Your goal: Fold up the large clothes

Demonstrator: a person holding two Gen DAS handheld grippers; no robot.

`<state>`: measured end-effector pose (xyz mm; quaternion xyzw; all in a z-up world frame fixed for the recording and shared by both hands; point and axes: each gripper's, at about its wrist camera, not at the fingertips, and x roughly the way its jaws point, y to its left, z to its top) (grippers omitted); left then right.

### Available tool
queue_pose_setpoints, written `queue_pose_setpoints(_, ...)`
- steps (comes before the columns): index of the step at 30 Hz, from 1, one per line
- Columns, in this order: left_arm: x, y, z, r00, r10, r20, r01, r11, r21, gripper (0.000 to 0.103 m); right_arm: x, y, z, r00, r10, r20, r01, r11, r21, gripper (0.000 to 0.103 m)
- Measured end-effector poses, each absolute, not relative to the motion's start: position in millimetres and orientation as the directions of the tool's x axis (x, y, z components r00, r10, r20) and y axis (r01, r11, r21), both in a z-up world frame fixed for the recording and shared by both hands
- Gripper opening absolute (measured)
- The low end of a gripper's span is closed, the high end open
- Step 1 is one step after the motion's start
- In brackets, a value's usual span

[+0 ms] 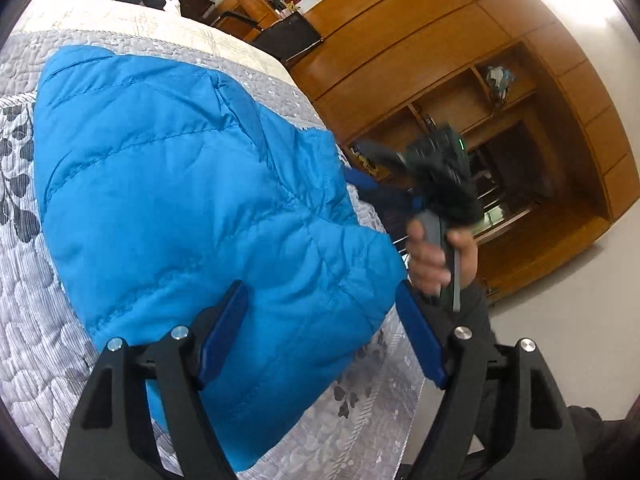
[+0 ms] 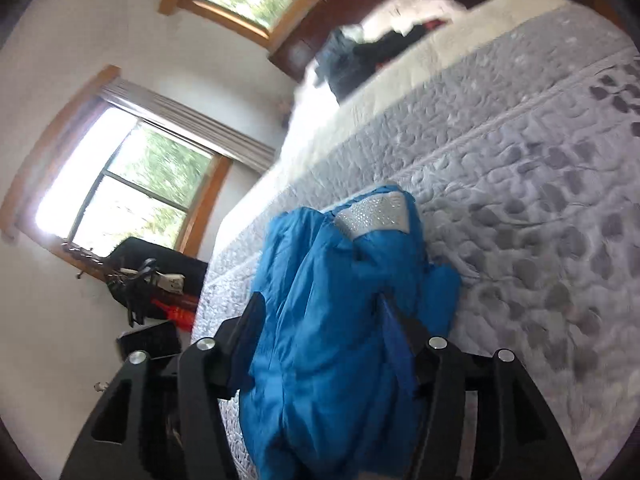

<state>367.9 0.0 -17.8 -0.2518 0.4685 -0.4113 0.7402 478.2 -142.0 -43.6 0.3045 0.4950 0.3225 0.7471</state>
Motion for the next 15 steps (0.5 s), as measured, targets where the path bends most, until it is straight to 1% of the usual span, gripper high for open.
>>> queue_pose_setpoints(1, 366, -3, -17, 0.222, -0.844, -0.488, 0.375, 0.536, -0.756, 0.078, 480, -140, -46, 0.285, 0.777, -0.562, -0.167, 0.617, 0.769, 0.048)
queue_pose_setpoints(2, 365, -4, -17, 0.223, -0.844, -0.488, 0.375, 0.536, -0.756, 0.078, 485, -136, -47, 0.275, 0.77, -0.575, -0.166, 0.627, 0.761, 0.014)
queue_pose_setpoints(3, 363, -5, -17, 0.222, -0.847, -0.482, 0.376, 0.531, -0.759, 0.078, 486, -134, -46, 0.277, 0.769, -0.575, -0.182, 0.63, 0.755, 0.008)
queue_pose_setpoints(6, 358, -4, -12, 0.196, -0.87, -0.453, 0.388, 0.493, -0.779, 0.078, 471, -150, -55, 0.321, 0.77, -0.552, -0.194, 0.624, 0.757, 0.004)
queue_pose_setpoints(9, 362, -3, -5, 0.201, -0.871, -0.449, 0.4, 0.492, -0.774, 0.078, 456, -175, -97, 0.326, 0.768, -0.551, -0.143, 0.617, 0.774, 0.004)
queue_pose_setpoints(10, 365, -3, -3, 0.208, -0.871, -0.444, 0.399, 0.49, -0.775, 0.078, 452, -183, -110, 0.332, 0.775, -0.537, -0.129, 0.601, 0.788, 0.004)
queue_pose_setpoints(13, 372, -14, -4, 0.191, -0.89, -0.414, 0.393, 0.456, -0.799, 0.078, 449, -190, -123, 0.33, 0.792, -0.513, -0.109, 0.571, 0.813, 0.004)
queue_pose_setpoints(15, 370, -32, -6, 0.169, -0.884, -0.435, 0.418, 0.464, -0.781, 0.078, 449, -181, -117, 0.316, 0.779, -0.541, -0.146, 0.603, 0.784, 0.006)
